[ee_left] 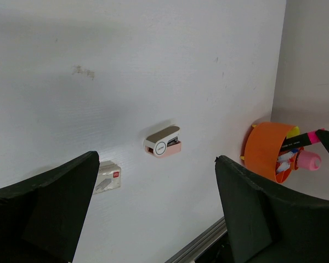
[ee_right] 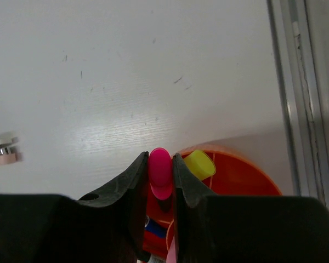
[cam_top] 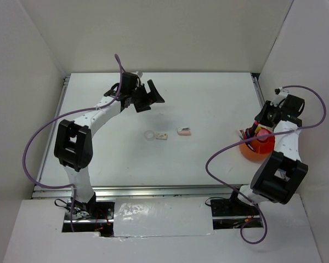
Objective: Sort the stationery into containers
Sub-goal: Place the pen in the storage box.
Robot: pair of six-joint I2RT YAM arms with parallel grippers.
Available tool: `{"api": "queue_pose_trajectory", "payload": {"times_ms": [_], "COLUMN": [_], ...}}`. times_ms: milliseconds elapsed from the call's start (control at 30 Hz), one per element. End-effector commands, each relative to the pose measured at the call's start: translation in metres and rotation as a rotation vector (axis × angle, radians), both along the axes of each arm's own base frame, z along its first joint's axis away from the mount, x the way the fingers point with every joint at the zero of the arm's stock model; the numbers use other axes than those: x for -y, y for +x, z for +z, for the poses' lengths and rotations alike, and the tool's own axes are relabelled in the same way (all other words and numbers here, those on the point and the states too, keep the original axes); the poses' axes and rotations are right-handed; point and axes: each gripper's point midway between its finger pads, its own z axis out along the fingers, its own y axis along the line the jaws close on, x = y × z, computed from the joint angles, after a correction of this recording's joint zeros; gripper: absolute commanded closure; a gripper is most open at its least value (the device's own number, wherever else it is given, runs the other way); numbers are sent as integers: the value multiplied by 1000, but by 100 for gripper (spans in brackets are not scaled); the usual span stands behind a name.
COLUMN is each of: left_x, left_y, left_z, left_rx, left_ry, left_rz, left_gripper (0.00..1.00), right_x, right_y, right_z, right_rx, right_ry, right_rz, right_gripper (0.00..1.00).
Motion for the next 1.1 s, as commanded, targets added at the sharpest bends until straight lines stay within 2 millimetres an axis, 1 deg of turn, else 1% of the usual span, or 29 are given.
{"api": "queue_pose_trajectory", "payload": {"times_ms": [0,67,133,300,400,467,600,700,767,867,1000,1067], "left_x": [3,3,3,5,5,6,7,7,7,8,7,7], "left_y": [8,8,8,7,7,7,7,6,5,4,3,2], "left_z": [16,18,17,18,20,20,21,22,22,23,25,24], "left_rx": [38,39,37,41,45,45,45,49,50,54,61,58], "left_ry": [-31,-32,-32,-30,-28,-25,-22,-17,-15,-13,-5,-2], "left_rz": [-7,-8,-6,-9,-11,-11,-15,-16,-18,-20,-17,-18], "left_gripper": [1,1,1,1,1,1,1,1,1,1,1,1], "right_x": [-14,-15,-16,-19,-21,-22,-24,-26,-28,-30,-30,-31], "right_y": [6,5,5,0,-5,-8,-16,-22,-28,-33,-38,-39], "right_z": [12,13,10,13,17,20,20,20,18,19,17,16], "right_rx": [-1,-26,-51,-81,-73,-63,-71,-88,-105,-112,-120,-122], "right_ry": [-15,-20,-27,-93,-154,-193,-245,-264,-270,-284,-297,-295], "right_rz": [128,144,172,241,286,312,357,391,419,443,452,448], "right_gripper": [100,100,99,92,92,94,96,92,87,85,79,67]}}
